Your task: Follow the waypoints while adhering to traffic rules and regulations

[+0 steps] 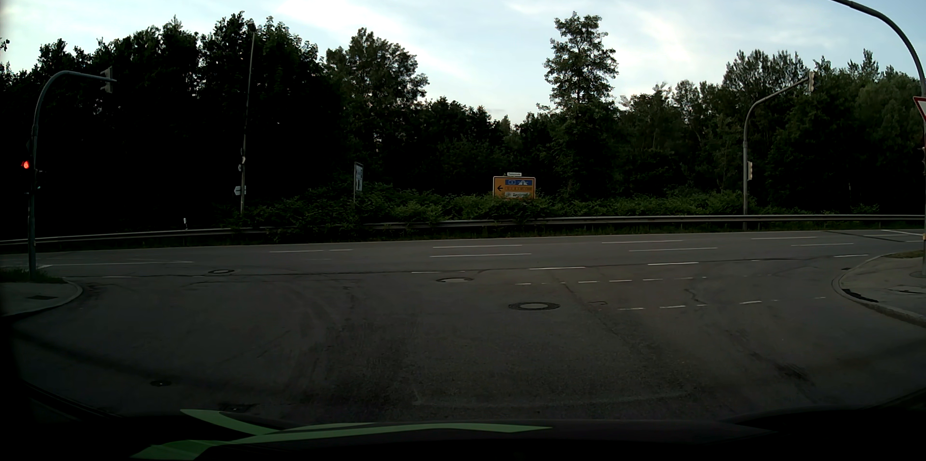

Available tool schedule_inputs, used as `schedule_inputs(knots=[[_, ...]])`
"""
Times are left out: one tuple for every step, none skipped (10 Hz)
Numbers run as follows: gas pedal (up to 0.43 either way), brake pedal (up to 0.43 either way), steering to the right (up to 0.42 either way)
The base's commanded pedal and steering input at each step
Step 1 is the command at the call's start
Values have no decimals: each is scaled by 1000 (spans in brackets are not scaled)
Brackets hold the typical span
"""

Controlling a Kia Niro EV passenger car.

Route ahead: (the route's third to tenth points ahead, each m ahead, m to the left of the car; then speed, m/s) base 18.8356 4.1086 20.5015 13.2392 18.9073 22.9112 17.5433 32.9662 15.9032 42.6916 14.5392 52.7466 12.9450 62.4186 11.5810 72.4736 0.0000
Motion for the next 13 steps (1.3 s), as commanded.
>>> schedule_inputs(knots=[[0, 317, -6], [0, 317, -6], [0, 317, -6], [0, 317, -6], [0, 317, -6], [0, 317, -7], [0, 317, -6], [0, 317, -6], [0, 317, -7], [0, 317, -6], [0, 323, -7], [0, 317, -7], [0, 317, -7]])
